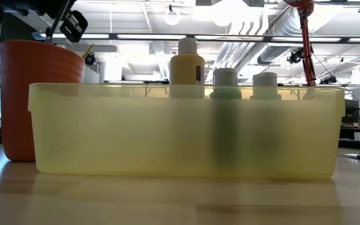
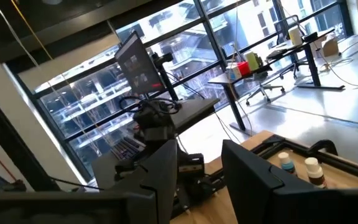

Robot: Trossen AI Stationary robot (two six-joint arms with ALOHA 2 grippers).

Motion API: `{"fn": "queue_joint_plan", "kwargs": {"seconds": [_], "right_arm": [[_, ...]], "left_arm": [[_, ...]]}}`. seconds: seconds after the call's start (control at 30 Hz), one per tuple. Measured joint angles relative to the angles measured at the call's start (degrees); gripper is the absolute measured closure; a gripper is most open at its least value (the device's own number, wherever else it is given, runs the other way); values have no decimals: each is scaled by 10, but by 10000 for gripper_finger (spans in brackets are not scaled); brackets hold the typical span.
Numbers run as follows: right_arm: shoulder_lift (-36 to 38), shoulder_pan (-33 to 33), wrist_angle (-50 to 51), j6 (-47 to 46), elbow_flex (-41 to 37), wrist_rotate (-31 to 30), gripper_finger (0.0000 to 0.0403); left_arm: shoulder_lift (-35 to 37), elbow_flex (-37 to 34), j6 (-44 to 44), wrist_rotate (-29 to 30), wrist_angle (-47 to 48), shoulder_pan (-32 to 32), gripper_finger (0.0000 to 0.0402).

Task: Pick & Place Paint Supplies
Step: Put the silver paintbrush into the orange cup

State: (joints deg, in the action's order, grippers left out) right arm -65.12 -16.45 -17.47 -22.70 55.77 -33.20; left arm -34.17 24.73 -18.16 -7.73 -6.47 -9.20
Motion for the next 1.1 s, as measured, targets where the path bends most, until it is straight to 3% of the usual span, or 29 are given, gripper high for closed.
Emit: {"fn": "queue_joint_plan", "kwargs": {"seconds": [0.23, 0.43, 1.1], "right_arm": [[0, 0, 1, -1, 0, 1, 284], [0, 0, 1, -26, 0, 1, 284], [0, 0, 2, -26, 0, 1, 284]], "left_arm": [[-37, 0, 16, 109, -9, -99, 392], [-71, 0, 29, 170, -13, -139, 392], [-183, 0, 61, 179, -41, -145, 392]]}}
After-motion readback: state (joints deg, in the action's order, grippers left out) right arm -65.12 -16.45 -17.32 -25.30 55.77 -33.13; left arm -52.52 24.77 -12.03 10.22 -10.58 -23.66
